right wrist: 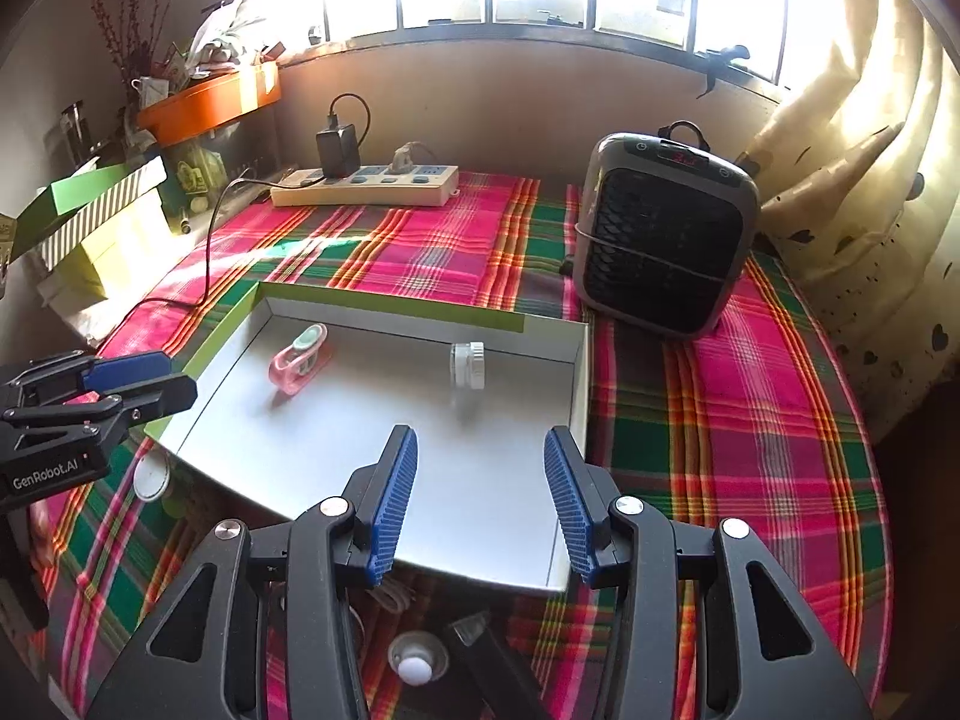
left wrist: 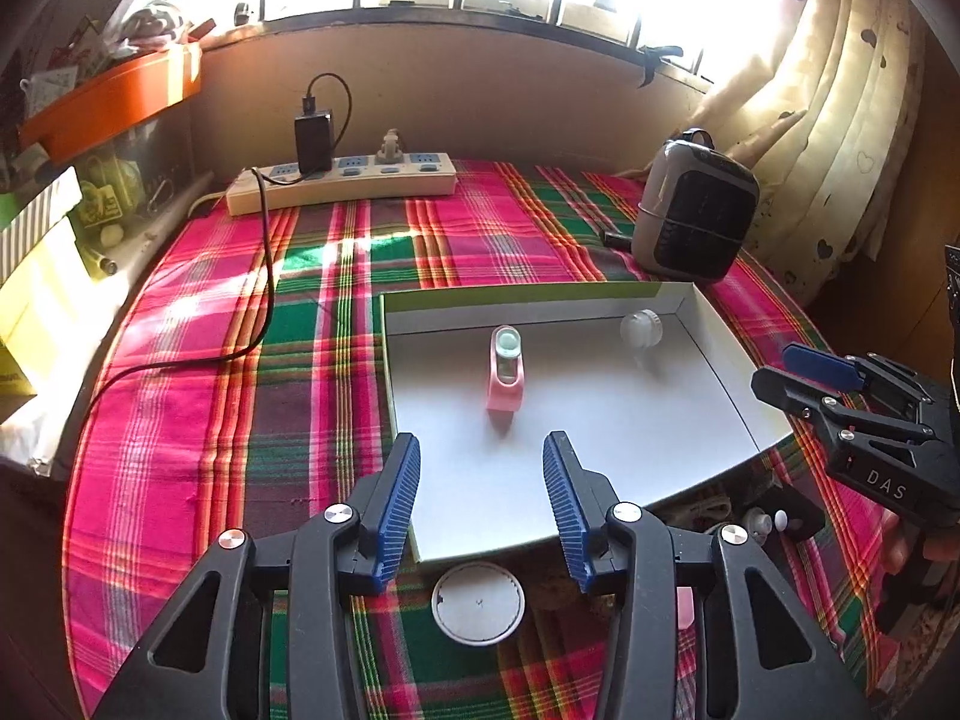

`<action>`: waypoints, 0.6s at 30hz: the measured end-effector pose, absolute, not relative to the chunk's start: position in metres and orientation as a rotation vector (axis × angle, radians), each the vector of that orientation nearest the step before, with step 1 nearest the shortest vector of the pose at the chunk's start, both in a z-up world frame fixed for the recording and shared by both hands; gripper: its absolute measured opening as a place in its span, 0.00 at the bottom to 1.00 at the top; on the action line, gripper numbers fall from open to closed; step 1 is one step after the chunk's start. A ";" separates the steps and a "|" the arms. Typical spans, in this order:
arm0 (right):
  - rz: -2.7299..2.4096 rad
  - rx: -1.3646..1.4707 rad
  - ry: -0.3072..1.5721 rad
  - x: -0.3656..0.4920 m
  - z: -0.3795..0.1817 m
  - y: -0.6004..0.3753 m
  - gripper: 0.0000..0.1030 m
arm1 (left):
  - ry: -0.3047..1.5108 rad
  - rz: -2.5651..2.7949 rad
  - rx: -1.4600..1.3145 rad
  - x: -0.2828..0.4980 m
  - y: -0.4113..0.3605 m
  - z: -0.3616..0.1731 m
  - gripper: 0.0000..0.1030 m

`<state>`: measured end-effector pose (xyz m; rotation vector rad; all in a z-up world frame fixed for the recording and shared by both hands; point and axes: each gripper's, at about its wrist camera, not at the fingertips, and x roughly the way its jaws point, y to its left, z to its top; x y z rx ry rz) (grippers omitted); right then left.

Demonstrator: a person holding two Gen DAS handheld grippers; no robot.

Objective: Organize objects
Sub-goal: 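Withdraw both grippers from the box toward the remaining items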

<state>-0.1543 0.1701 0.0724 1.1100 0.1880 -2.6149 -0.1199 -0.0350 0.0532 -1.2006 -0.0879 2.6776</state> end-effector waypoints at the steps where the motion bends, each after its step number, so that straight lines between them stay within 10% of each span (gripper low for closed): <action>1: -2.618 1.105 0.185 -0.151 0.073 0.173 0.44 | -0.096 2.679 -1.204 -0.116 -0.037 0.053 0.40; 18: -2.617 1.114 0.179 -0.104 0.064 0.214 0.44 | -0.228 2.678 -1.212 -0.067 -0.066 0.039 0.43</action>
